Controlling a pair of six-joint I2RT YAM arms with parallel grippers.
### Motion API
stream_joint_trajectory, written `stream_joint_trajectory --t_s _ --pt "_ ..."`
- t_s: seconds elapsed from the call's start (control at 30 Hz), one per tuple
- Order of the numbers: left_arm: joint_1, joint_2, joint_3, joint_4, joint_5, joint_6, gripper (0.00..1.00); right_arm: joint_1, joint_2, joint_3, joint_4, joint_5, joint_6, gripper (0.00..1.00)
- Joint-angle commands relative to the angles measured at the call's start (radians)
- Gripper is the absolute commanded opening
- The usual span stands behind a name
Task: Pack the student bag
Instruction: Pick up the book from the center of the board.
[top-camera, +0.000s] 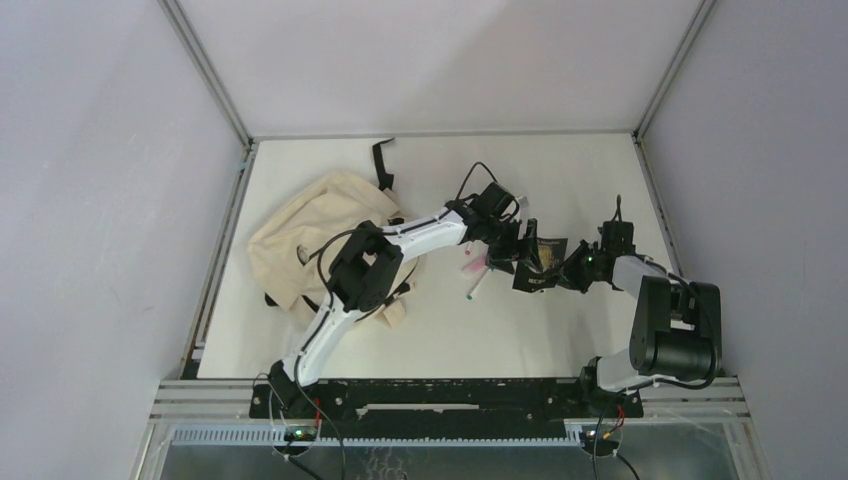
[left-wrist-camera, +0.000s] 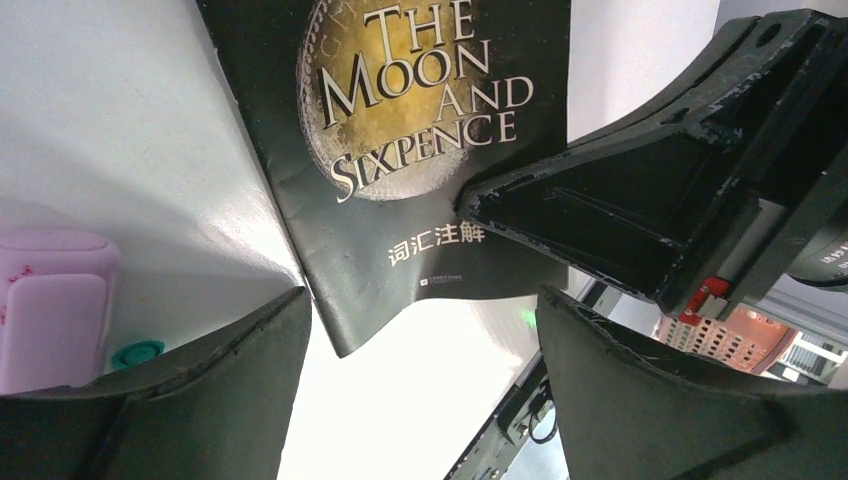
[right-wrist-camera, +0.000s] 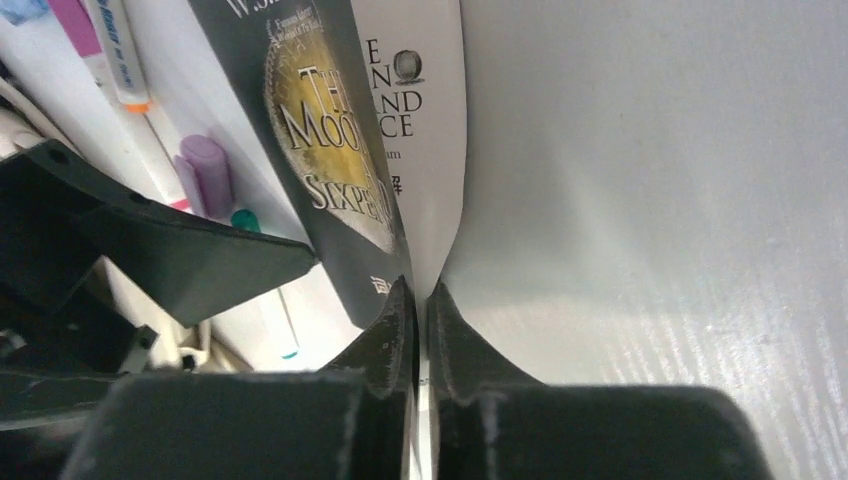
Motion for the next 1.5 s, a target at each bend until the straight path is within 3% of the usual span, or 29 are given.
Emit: stream_joint_trajectory --t_s 0.0,0.43,0.73,0.87,1.07,1.13,1.23,1.3,1.4,1.43,1.47 --pt "-0.006 -0.004 -0.003 -0.022 -0.004 0.04 0.87 -0.006 -0.045 -0.004 -0.011 -0.008 0.003 0.0" --pt "0.057 -0.231 -0.091 -0.041 -0.004 0.082 0.89 -0.051 -0.228 -0.004 -0.114 -0.09 -0.031 0.0" --pt "0.15 -0.344 -0.274 0.231 0.234 -0.085 0.95 -0.057 -0.382 -0.004 -0.1 -0.277 -0.049 0.0" --pt "0.149 -0.323 -0.281 0.283 0.269 -0.124 0.95 -0.058 -0.393 -0.004 -0.038 -0.416 -0.03 0.01" --pt "0.149 -0.308 -0.314 0.351 0.301 -0.171 0.92 -0.057 -0.388 -0.004 0.035 -0.5 0.022 0.02" --pt "0.149 -0.312 -0.325 0.364 0.307 -0.183 0.88 -0.057 -0.38 -0.004 0.051 -0.51 0.038 0.02" --pt "0.148 -0.324 -0.349 0.411 0.311 -0.21 0.72 -0.055 -0.355 -0.004 0.066 -0.522 0.056 0.03" --pt "0.148 -0.326 -0.353 0.423 0.309 -0.219 0.56 -0.04 -0.34 -0.004 0.074 -0.531 0.055 0.04" --pt "0.149 -0.327 -0.354 0.425 0.3 -0.226 0.22 -0.027 -0.329 -0.004 0.059 -0.528 0.046 0.06" --pt "0.151 -0.328 -0.353 0.424 0.294 -0.226 0.09 -0.028 -0.332 -0.004 0.046 -0.514 0.043 0.13" --pt "0.154 -0.331 -0.354 0.416 0.291 -0.226 0.01 -0.032 -0.34 -0.004 0.028 -0.492 0.039 0.29"
